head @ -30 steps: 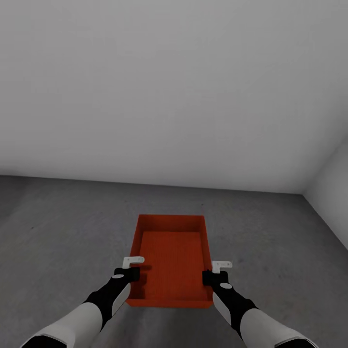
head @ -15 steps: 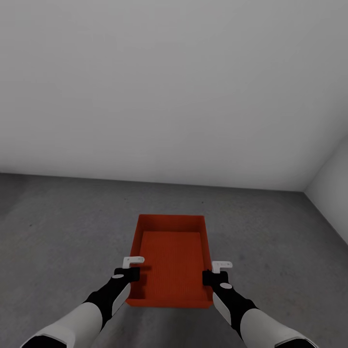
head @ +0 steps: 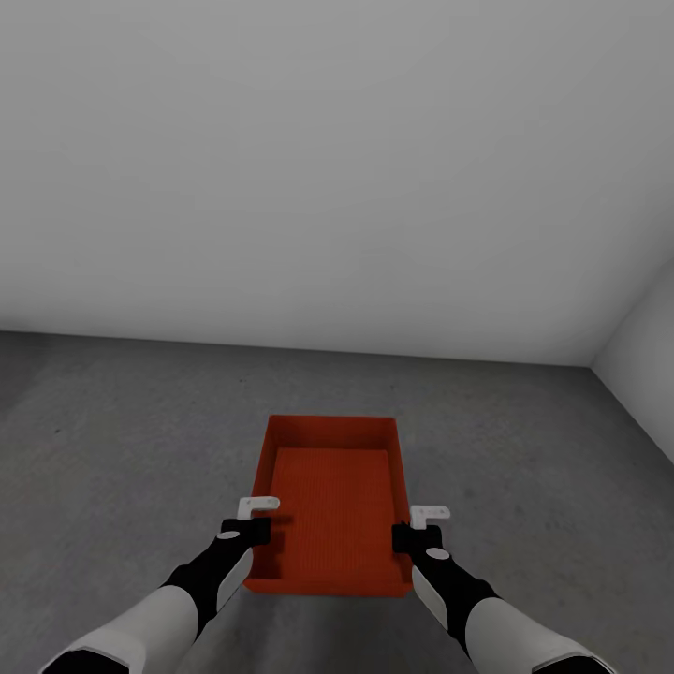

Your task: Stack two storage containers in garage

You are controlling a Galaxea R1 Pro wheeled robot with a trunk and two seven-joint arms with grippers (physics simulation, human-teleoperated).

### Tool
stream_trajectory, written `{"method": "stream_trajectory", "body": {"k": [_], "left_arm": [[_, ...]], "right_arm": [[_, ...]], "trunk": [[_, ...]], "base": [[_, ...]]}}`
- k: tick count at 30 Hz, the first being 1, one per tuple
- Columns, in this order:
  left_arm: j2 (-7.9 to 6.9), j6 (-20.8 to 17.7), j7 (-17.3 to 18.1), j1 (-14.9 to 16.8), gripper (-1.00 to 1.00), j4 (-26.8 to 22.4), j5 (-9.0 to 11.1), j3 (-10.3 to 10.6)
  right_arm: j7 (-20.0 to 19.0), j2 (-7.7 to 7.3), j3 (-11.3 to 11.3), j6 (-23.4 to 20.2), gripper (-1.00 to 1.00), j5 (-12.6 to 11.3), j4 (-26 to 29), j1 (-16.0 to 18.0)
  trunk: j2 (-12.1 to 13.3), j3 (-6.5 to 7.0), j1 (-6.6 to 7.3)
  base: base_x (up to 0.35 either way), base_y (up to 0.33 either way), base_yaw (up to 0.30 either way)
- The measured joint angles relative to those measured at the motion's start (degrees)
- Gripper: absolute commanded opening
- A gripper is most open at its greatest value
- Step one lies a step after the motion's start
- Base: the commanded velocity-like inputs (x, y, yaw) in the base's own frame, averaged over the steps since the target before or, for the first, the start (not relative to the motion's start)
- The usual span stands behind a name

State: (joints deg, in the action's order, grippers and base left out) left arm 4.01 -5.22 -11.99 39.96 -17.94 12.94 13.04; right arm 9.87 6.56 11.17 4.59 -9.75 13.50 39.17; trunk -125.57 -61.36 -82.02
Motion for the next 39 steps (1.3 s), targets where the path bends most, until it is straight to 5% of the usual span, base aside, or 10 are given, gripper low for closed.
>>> {"method": "stream_trajectory", "body": {"k": [12, 39], "left_arm": [[0.0, 0.01, 0.0, 0.0, -1.0, 0.01, 0.01, 0.0], [0.17, 0.55, 0.06, -0.01, -1.0, 0.33, -0.14, -0.22]], "right_arm": [[-0.02, 0.0, -0.03, 0.0, -1.0, 0.03, -0.01, 0.0], [-0.33, -0.12, -0.43, 0.21, -1.0, 0.51, -0.19, 0.03]], "trunk": [[-4.81, -2.15, -2.64], [-4.83, -2.15, -2.64]], "base": [[0.0, 0.0, 0.0], [0.0, 0.0, 0.0]]}}
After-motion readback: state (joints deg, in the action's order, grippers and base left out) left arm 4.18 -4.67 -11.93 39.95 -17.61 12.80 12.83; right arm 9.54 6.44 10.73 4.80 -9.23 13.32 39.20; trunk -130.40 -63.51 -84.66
